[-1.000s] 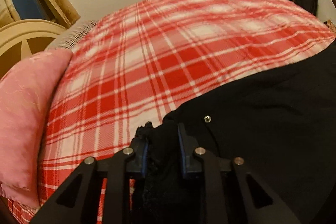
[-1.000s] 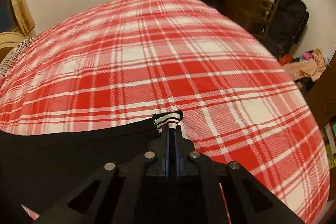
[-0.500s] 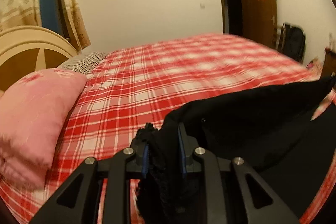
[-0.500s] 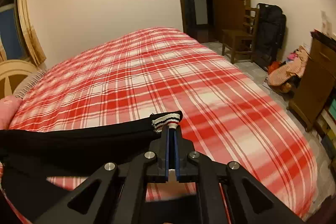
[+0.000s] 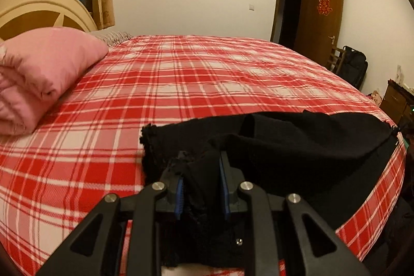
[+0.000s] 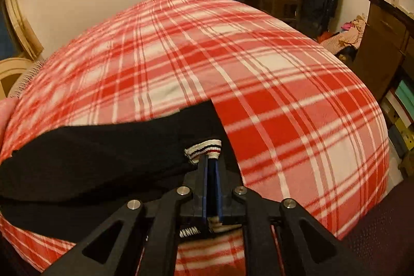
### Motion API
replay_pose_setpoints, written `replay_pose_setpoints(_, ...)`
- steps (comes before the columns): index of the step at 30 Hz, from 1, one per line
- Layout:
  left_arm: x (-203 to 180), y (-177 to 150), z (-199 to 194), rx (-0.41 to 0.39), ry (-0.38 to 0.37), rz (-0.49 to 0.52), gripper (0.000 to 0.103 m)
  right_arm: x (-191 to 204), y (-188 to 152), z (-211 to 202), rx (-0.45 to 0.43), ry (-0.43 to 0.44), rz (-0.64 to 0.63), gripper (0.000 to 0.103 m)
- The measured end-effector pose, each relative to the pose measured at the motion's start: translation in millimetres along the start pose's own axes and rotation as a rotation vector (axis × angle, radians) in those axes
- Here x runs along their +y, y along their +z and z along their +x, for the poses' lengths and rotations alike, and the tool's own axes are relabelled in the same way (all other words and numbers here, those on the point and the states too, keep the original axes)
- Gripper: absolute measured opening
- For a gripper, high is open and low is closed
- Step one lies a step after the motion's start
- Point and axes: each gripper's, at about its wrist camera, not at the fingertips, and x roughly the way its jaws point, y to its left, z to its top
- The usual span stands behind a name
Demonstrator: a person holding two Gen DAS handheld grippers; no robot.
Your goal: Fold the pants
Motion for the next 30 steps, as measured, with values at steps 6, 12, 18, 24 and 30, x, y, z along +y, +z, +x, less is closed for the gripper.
replay_pose_setpoints(6, -6, -4, -5, -0.013, 0.007, 0.040, 0.024, 46, -12, -62, -0.091, -0.148, -0.214, 0.014)
replay_pose_setpoints(12, -8, -10, -8, -0.020, 0.010, 0.046, 0.024, 154, -38, -108, -0.199, 0.009, -0.478, 0.059)
replay_pose_setpoints(18, -14, -14, -12, -0.026, 0.032, 0.100, 0.024, 282, -90, -83, -0.138, 0.187, -0.784, 0.059)
replay_pose_setpoints(24, -14, -10, -13, -0.031, 0.025, 0.102, 0.024, 362, -129, -52, -0.098, 0.308, -0.964, 0.053)
replay_pose_setpoints(30, -13, -3, -14, -0.023, 0.005, 0.099, 0.024, 390, -133, -28, -0.070, 0.297, -1.044, 0.009)
